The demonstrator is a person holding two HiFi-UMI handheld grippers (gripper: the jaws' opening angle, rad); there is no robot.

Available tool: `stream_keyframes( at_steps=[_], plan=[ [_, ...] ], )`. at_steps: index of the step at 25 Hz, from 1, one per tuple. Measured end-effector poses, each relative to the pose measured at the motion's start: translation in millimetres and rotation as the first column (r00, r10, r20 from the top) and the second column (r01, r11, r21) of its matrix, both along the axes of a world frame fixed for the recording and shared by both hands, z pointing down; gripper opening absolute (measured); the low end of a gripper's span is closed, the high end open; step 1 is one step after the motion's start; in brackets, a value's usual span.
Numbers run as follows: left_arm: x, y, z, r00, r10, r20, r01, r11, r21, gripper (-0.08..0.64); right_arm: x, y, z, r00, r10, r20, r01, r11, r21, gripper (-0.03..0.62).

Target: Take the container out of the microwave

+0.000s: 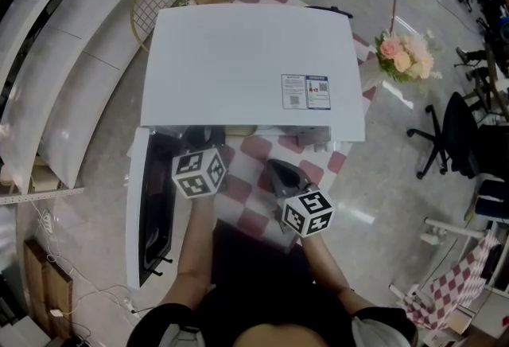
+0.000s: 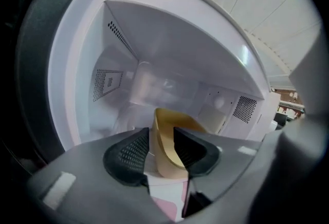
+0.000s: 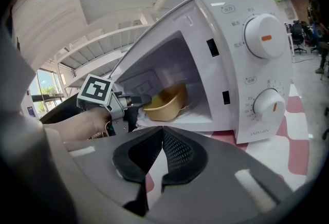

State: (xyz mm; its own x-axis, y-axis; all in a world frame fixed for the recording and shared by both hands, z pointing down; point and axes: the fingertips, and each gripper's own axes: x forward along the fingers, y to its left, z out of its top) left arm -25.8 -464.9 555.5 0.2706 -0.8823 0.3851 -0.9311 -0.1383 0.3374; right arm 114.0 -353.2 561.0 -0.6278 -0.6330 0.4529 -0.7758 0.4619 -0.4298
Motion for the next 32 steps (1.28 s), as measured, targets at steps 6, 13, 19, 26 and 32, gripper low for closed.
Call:
stream_keyframes(
  at_steps=[6,13,19,26,32],
  plan=[
    [0.0,-4.4,3.0,1.0,0.014,0.006,-0.014,0.999,-0.035,0.158,3.6,-6.1,-0.7,1.0,0.012,-0.001,-0.012,1.0,0.002,0.002],
    [1.4,-5.4,10.9,1.0,0.027,0.009,-0.026,0.996,-0.087,0.155,4.1,-6.1,2.0,1.0,0.013,-0.014,-0.013,1.0,0.0,0.002],
    [5.9,-4.5,14.3,1.0,0.029,0.012,-0.028,0.994,-0.104,0.13,1.9,-5.2,3.0,1.0,0.005,-0.015,-0.005,1.0,-0.002,0.002],
    [5.7,-5.9,13.3,1.0,0.014,0.009,-0.013,0.994,-0.11,0.058,0.4,-3.6,3.6,1.0,-0.002,-0.017,0.002,1.0,-0.003,0.0],
    [6.3,-6.0,13.5,1.0,0.015,0.013,-0.014,0.994,-0.11,0.029,1.7,-2.2,4.5,1.0,0.002,-0.017,-0.002,1.0,-0.005,0.001]
  ],
)
